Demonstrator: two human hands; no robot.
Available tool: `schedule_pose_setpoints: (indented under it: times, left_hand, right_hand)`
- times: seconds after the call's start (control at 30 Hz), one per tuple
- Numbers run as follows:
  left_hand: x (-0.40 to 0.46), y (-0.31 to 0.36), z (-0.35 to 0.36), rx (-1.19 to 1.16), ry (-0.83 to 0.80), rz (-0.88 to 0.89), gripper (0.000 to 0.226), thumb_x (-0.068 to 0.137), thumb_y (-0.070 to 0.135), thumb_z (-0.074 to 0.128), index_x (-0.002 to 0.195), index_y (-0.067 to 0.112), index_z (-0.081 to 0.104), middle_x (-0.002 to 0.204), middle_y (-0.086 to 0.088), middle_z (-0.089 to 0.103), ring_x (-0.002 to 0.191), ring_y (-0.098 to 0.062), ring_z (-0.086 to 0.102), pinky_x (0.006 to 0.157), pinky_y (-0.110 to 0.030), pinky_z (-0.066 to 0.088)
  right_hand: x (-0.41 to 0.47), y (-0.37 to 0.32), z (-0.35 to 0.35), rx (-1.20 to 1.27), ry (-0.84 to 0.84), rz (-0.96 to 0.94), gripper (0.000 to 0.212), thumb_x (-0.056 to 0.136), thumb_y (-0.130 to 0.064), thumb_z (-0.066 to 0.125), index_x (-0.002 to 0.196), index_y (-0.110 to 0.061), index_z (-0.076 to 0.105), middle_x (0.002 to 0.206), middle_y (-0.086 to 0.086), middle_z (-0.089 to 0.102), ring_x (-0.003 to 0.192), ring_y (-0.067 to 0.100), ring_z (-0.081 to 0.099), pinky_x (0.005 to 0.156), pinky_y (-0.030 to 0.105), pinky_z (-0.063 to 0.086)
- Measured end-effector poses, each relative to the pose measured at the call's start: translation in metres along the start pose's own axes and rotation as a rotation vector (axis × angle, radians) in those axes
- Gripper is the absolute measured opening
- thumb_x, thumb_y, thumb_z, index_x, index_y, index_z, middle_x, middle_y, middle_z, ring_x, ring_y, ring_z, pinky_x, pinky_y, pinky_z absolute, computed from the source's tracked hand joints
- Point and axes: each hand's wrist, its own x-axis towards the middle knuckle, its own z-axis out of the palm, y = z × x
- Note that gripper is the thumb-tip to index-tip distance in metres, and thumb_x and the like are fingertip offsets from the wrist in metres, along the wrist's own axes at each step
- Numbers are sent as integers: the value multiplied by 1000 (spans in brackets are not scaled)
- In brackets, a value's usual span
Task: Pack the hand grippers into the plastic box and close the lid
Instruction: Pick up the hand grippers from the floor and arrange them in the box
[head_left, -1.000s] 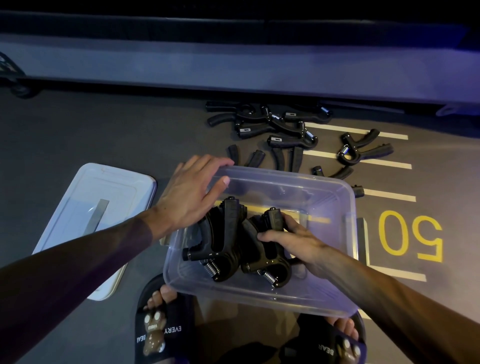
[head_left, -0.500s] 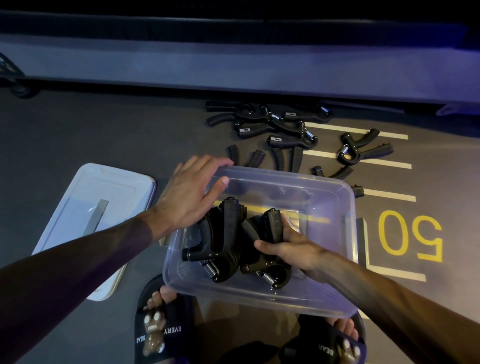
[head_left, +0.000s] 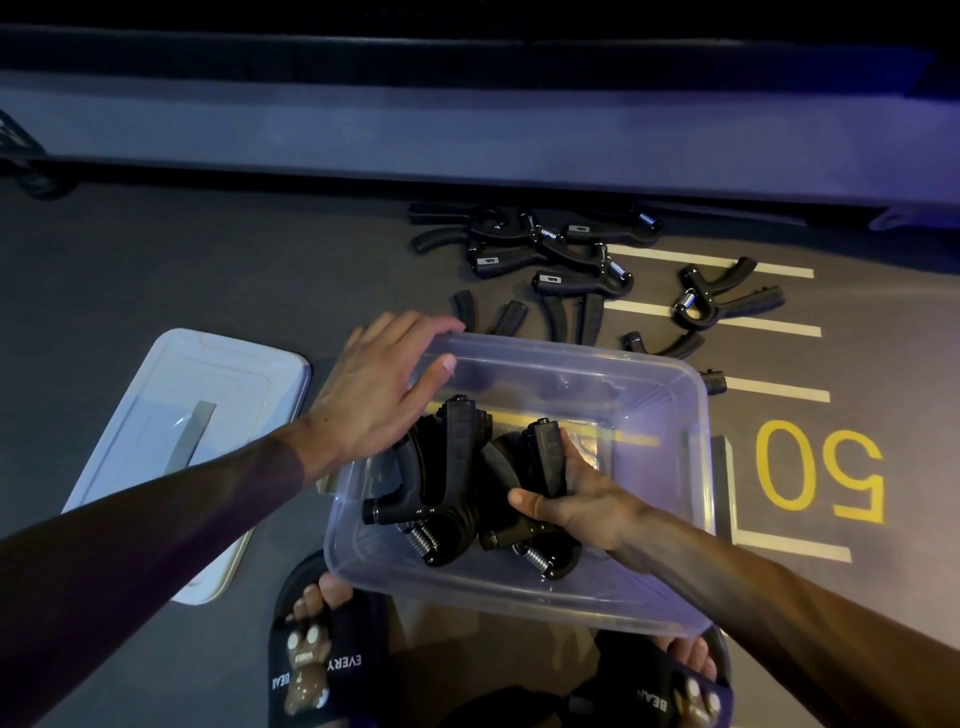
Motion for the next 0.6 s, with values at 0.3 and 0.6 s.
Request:
schedule_pose_setpoints:
  times: [0.3,0.6]
  left_hand:
    - [0,-2,0,-4,-2,1,42,105,47,34,142,30,46,129,9,56,118,-15,49,98,-42,40]
    - [2,-5,2,-34,18,16,40,105,43,38,140,28,50,126,11,57,115,-15,51,95,-44,41]
  right_hand:
    - [-43,-97,-43,-620,70,72,75,84,-60,61,144,-18,43,144,5,52,128,21,52,103,34,42]
    - [56,-148,-106,-343,278,-153,24,93,-4,55,117,-8,58,86,15,68,59,16,55,50,23,46]
